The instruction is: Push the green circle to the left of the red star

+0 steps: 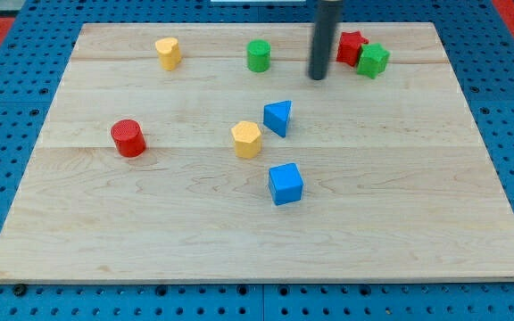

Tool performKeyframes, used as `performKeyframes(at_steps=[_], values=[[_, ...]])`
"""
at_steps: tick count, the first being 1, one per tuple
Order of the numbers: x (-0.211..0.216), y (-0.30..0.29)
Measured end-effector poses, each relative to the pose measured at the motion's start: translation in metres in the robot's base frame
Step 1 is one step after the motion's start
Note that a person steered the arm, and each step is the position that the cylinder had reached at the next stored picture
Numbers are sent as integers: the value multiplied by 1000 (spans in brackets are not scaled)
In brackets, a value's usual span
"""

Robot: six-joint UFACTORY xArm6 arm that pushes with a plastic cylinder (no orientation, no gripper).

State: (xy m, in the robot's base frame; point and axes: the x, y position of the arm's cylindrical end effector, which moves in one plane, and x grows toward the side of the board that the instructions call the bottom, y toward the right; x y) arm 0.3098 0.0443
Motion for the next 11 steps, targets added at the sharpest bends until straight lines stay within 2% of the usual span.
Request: performKeyframes(at_steps=[1, 2, 4, 5, 6, 7, 8, 9, 10, 11], values=[[16, -44], [-21, -75], [-47, -30], [-71, -30], [-69, -26], [-47, -6], [-49, -11], [-81, -39], [-86, -8], [-70, 24]])
